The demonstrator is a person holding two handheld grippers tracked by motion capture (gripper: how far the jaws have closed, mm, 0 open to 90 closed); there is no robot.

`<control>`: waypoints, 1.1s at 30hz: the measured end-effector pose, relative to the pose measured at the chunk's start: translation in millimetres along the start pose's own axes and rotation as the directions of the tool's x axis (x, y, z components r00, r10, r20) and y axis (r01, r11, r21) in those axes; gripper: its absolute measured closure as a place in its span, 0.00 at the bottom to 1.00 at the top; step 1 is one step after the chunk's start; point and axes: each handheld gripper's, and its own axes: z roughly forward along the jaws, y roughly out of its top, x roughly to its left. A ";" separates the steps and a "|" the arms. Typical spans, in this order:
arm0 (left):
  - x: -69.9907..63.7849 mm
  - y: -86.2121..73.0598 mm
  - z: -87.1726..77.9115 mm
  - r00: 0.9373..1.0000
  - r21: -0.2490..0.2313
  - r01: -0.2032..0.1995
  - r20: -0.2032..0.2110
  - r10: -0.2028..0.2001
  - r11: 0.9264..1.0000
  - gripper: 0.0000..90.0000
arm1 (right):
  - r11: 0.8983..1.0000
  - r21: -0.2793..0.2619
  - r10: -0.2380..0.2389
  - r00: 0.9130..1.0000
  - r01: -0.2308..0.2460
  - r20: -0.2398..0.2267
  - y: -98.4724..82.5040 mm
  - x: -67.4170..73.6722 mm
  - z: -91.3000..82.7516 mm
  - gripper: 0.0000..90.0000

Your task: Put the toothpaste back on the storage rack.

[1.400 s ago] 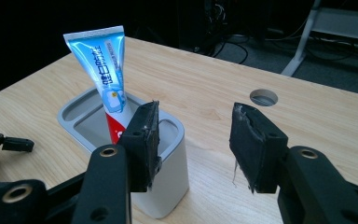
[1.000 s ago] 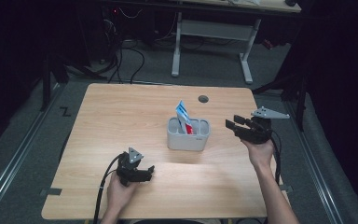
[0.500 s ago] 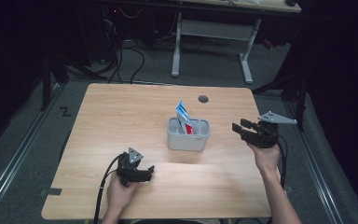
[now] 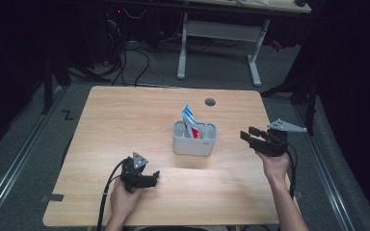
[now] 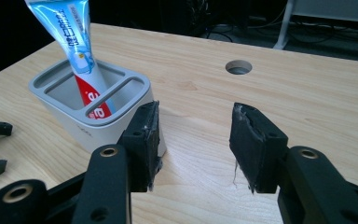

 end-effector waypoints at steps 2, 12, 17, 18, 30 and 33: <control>0.0 0.0 0.0 1.000 0.000 -0.001 0.000 0.001 1.000 0.17 | 1.000 -0.002 0.007 1.000 -0.007 -0.006 -1.9 0.8 -0.8 0.58; 0.0 0.0 0.0 1.000 0.000 0.000 0.001 0.000 1.000 0.17 | 1.000 -0.003 0.020 1.000 -0.020 -0.023 -9.7 2.6 3.3 0.58; 0.0 0.0 0.0 1.000 0.000 0.000 0.001 0.000 1.000 0.17 | 1.000 0.007 0.024 0.999 -0.024 -0.023 -15.7 4.4 7.0 0.58; 0.0 0.0 0.0 1.000 0.000 -0.001 0.001 0.001 1.000 0.17 | 1.000 0.007 0.025 0.999 -0.025 -0.022 -17.2 4.3 7.7 0.58; 0.0 0.0 0.0 1.000 0.000 -0.001 0.001 0.001 1.000 0.17 | 0.998 0.015 0.060 0.998 -0.059 -0.019 -31.6 -0.9 9.0 0.58; 0.0 0.0 0.0 1.000 0.000 -0.001 0.000 0.001 1.000 0.17 | 0.998 0.017 0.055 0.998 -0.054 -0.016 -34.4 -1.4 8.7 0.58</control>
